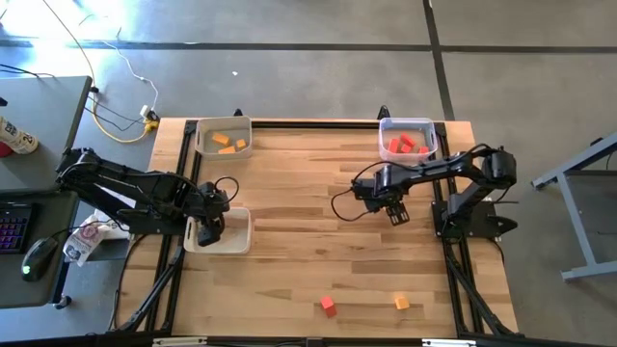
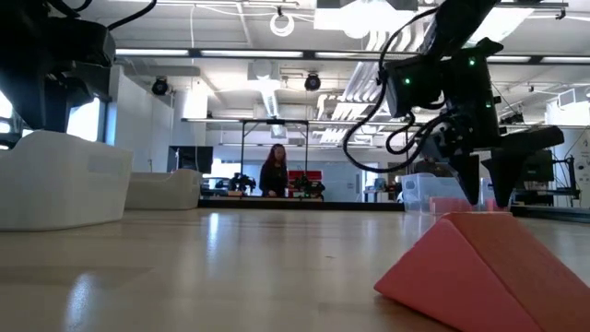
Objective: Sort & place blocks by color
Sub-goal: Put the yellow block into the gray bin
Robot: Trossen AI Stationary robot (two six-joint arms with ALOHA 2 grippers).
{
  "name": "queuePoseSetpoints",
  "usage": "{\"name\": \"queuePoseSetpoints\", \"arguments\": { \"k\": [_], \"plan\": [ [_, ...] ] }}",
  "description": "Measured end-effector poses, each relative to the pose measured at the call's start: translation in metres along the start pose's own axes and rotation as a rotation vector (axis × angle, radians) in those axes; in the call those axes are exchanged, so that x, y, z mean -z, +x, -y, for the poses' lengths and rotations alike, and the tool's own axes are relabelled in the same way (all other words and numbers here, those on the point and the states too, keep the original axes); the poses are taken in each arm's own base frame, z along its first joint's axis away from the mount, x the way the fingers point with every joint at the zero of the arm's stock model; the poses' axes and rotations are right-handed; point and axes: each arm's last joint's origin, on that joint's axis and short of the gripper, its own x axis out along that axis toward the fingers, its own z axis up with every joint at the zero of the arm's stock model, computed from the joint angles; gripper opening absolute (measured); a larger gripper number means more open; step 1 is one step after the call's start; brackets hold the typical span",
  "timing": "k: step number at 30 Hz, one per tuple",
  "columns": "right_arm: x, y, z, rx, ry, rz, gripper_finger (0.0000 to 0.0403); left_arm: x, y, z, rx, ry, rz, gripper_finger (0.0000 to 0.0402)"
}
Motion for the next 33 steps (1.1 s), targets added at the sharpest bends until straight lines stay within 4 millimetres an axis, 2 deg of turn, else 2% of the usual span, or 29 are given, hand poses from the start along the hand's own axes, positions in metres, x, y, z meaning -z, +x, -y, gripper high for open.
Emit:
{"name": "queuePoseSetpoints", "arguments": {
  "k": [15, 18, 24, 30, 33],
  "plan": [
    [0.007, 0.023, -0.005, 0.018, 0.010, -0.003, 0.0195, 0.000, 0.000, 0.000, 0.001, -0.002, 0.001, 0.0204],
    [0.008, 0.024, -0.005, 0.016, 0.013, -0.006, 0.0176, 0.000, 0.000, 0.000, 0.001, -0.001, 0.001, 0.0204],
    [0.009, 0.025, -0.006, 0.006, 0.076, -0.004, 0.0099, -0.001, 0.000, 0.000, 0.005, -0.001, 0.009, 0.0204],
    [0.007, 0.023, -0.006, -0.002, 0.160, 0.000, 0.0097, -0.004, 0.000, 0.002, 0.026, -0.023, 0.043, 0.0204],
    [0.001, 0.016, -0.004, 0.005, 0.207, 0.039, 0.0097, -0.006, 0.000, 0.003, 0.035, -0.030, 0.059, 0.0204]
  ]
}}
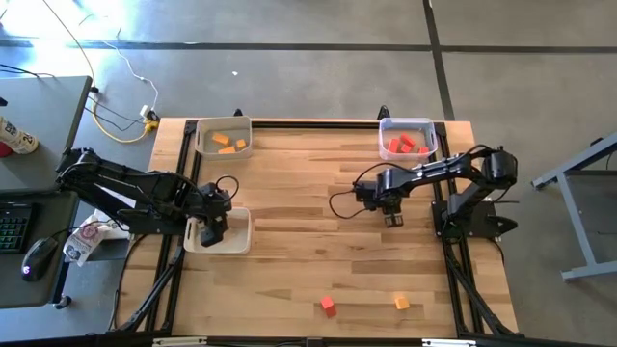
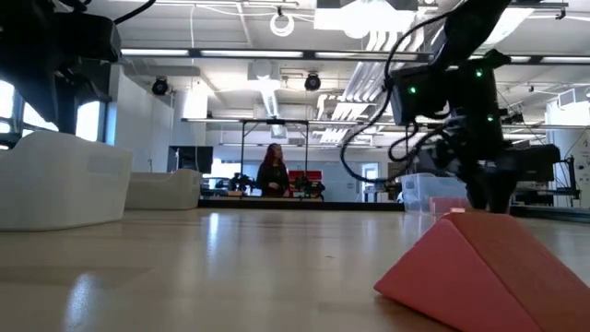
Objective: Sort & place blocks by color
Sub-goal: Put the yellow block into the gray bin
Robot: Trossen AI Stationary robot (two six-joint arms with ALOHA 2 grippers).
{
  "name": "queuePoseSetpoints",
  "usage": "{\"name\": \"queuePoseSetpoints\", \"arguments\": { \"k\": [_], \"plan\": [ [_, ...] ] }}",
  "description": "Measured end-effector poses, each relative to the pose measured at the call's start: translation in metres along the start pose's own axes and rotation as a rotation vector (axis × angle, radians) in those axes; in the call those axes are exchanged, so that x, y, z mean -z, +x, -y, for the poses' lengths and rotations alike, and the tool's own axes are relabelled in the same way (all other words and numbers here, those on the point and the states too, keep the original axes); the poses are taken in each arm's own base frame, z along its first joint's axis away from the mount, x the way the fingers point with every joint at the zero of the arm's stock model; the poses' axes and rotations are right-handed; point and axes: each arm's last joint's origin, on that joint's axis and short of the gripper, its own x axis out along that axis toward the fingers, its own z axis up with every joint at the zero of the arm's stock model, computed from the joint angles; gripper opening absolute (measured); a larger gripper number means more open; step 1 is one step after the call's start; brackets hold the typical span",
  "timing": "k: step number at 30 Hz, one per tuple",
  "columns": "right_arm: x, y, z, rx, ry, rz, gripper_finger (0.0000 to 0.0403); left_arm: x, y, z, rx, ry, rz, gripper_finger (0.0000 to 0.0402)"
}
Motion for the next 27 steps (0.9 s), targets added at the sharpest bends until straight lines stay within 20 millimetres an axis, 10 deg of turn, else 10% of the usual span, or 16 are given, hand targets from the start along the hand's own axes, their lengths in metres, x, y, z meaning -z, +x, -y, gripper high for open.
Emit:
{"name": "queuePoseSetpoints", "arguments": {
  "k": [27],
  "plan": [
    [-0.083, -0.130, 0.002, -0.248, 0.043, 0.754, 0.0097, -0.044, -0.014, 0.024, 0.107, 0.401, 0.542, 0.0204]
  ]
}}
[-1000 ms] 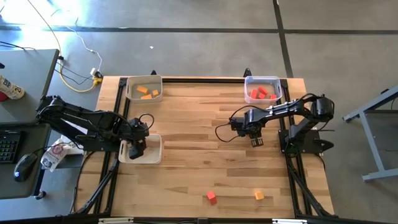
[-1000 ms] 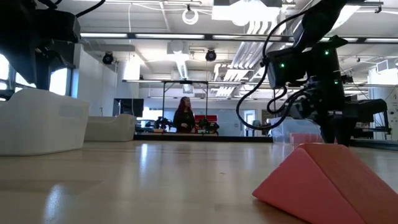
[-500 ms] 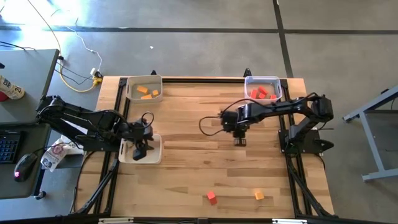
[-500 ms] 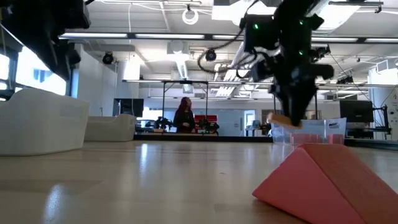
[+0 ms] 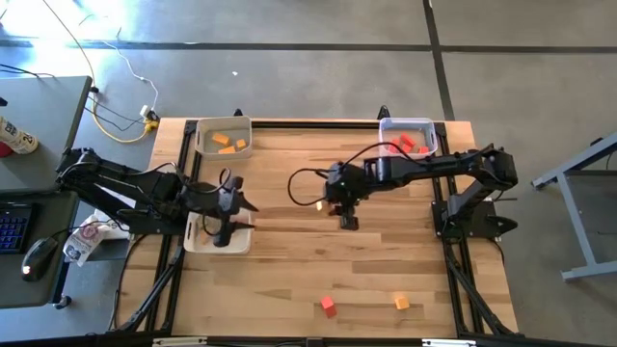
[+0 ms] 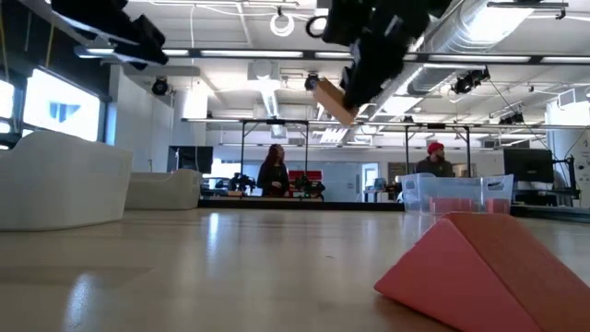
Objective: Sort & place blocks by color
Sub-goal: Put the yellow block into the gray bin
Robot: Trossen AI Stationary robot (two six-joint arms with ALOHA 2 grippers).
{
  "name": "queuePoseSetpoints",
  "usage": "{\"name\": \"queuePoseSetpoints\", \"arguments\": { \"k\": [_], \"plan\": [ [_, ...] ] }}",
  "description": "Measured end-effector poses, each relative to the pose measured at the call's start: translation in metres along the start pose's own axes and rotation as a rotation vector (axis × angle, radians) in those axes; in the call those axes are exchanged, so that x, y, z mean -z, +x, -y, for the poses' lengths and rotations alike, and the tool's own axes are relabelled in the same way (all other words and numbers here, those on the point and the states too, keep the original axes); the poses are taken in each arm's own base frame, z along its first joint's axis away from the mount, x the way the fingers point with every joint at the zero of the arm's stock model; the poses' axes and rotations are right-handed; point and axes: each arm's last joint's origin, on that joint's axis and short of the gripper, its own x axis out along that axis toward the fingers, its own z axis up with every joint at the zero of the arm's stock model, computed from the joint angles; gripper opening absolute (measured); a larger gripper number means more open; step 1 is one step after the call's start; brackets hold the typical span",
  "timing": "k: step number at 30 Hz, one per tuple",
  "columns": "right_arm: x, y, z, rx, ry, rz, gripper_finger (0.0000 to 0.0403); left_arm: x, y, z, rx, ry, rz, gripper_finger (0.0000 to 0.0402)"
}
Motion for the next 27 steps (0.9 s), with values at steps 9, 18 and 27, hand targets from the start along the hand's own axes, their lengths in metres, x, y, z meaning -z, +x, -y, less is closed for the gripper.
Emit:
{"name": "queuePoseSetpoints", "arguments": {
  "k": [9, 18, 27],
  "plan": [
    [-0.016, -0.002, -0.003, -0.135, 0.021, 0.160, 0.0097, -0.016, 0.005, 0.001, -0.023, 0.128, 0.147, 0.0204],
    [-0.023, -0.003, -0.008, -0.302, 0.032, 0.227, 0.0097, -0.026, 0.027, 0.005, -0.026, 0.236, 0.207, 0.0204],
    [-0.024, 0.001, -0.018, -0.339, 0.022, 0.224, 0.0103, -0.036, 0.054, 0.008, -0.032, 0.263, 0.264, 0.0204]
  ]
}}
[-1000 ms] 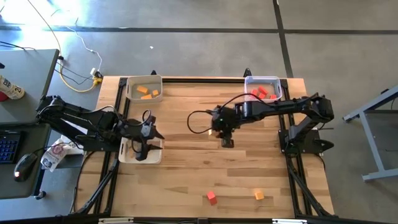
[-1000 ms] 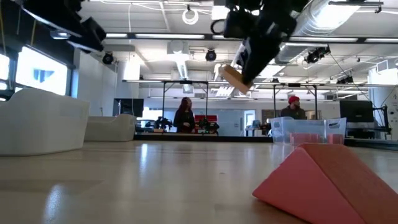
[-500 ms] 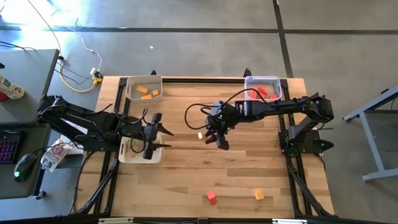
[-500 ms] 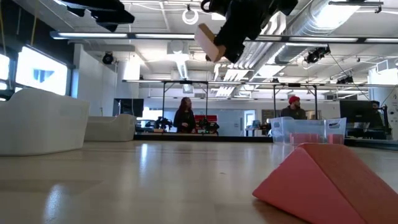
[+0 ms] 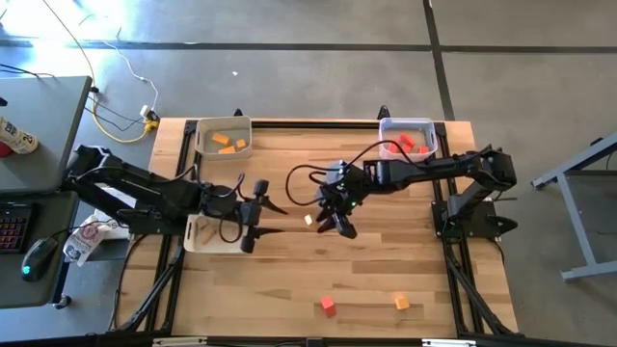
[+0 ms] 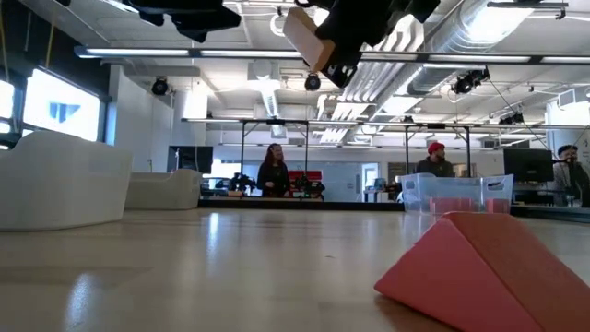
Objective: Sort & place blocks by color
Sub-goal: Put the yellow block into the gray bin
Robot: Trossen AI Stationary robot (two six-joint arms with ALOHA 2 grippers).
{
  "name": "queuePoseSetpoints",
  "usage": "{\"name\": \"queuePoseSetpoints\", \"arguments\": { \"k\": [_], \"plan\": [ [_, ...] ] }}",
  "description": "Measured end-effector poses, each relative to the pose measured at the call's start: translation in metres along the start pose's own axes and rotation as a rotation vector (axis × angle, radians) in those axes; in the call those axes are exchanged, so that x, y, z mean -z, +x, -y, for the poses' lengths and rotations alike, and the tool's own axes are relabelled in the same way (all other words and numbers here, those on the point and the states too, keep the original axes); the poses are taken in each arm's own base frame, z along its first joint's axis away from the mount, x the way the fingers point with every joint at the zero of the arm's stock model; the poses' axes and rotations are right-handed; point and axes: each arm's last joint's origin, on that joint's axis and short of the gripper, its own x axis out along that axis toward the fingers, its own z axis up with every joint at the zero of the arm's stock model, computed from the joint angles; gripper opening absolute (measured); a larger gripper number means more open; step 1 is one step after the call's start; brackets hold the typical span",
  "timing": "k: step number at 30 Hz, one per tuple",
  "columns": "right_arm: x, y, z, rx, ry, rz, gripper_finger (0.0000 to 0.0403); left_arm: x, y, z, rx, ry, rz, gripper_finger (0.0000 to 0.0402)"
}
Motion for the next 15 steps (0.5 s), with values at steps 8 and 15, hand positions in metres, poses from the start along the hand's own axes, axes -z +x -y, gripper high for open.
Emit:
{"name": "queuePoseSetpoints", "arguments": {
  "k": [8, 15],
  "plan": [
    [0.000, 0.008, -0.005, -0.061, -0.018, 0.000, 0.0101, -0.013, 0.020, -0.006, 0.047, -0.006, -0.002, 0.0204],
    [0.000, 0.009, -0.007, -0.092, -0.032, 0.005, 0.0101, -0.018, 0.032, -0.009, 0.112, -0.013, 0.000, 0.0204]
  ]
}}
